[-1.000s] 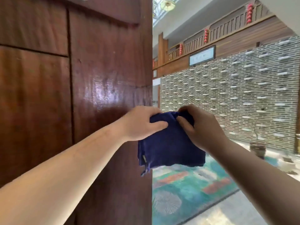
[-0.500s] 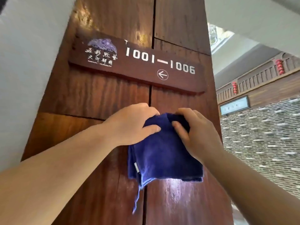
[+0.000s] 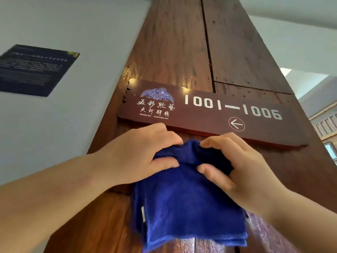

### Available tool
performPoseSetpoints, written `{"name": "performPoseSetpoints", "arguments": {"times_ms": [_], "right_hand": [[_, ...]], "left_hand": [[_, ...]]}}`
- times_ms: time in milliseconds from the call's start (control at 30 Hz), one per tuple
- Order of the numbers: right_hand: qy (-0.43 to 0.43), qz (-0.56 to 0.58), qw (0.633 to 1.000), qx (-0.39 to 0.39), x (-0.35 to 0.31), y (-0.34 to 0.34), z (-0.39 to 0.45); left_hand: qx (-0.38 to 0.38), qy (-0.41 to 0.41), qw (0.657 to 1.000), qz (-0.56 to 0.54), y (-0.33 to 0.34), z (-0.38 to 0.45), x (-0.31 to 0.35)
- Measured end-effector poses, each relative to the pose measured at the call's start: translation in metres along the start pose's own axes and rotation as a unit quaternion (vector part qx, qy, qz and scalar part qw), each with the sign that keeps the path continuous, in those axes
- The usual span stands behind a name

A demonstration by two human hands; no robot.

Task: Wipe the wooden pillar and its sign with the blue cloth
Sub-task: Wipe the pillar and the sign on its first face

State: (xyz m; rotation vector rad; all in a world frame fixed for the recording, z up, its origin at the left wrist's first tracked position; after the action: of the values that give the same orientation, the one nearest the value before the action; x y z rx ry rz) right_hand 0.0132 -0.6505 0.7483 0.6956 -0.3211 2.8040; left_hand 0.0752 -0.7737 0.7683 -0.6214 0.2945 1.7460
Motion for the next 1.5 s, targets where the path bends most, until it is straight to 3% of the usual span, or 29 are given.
{"name": "performPoseSetpoints", "arguments": {"times_ms": [233, 400, 633, 700, 800, 900, 967, 1133, 1233, 1367, 1500], "right_hand": [[-0.101, -0.024, 0.994, 0.017, 0.007, 0.008, 0.012], [-0.12, -0.031, 0.989, 0.084, 0.013, 0.001, 0.063], [-0.006, -0.018, 0.985, 0.171, 0.041, -0.01, 0.167], [0.052, -0.071, 0.981, 0.173, 0.053, -0.004, 0.18], [-0.007, -0.252, 0.949, 0.191, 0.037, 0.016, 0.178], [-0.061, -0.321, 0.933, 0.151, 0.016, 0.031, 0.178], [-0.011, -0.322, 0.944, 0.069, 0.026, 0.043, 0.181], [0.039, -0.307, 0.95, 0.039, 0.032, 0.051, 0.174], [0.05, -0.278, 0.959, 0.036, 0.038, 0.05, 0.176], [0.038, -0.259, 0.964, 0.04, 0.042, 0.054, 0.173], [-0.011, -0.27, 0.961, 0.052, 0.029, 0.051, 0.166]], "left_hand": [[0.011, 0.043, 0.994, 0.104, -0.016, 0.016, 0.001], [0.045, -0.025, 0.988, 0.146, -0.038, 0.052, -0.041], [0.134, -0.195, 0.95, 0.203, -0.063, 0.104, -0.129], [0.14, -0.229, 0.933, 0.241, -0.06, 0.111, -0.135], [0.167, -0.162, 0.921, 0.313, -0.049, 0.114, -0.118], [0.19, -0.094, 0.925, 0.315, -0.047, 0.111, -0.115], [0.179, -0.049, 0.935, 0.304, -0.043, 0.112, -0.114], [0.135, -0.032, 0.951, 0.276, -0.044, 0.109, -0.13], [0.105, -0.017, 0.946, 0.307, -0.044, 0.106, -0.132], [0.154, 0.084, 0.911, 0.374, -0.051, 0.095, -0.098], [0.116, 0.018, 0.932, 0.343, -0.048, 0.1, -0.113]]}}
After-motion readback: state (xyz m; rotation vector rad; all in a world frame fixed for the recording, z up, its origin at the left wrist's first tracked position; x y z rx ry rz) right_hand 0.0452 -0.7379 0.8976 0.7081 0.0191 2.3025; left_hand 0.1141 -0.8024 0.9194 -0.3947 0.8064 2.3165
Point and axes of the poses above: each hand's wrist, its own z-axis towards the middle knuckle, its own y-axis out of the palm, x = y × z, the point moved 10 cm from there along z, towards the middle knuckle, and after that the axes turned 9 degrees about z, right-handed, at the moved point
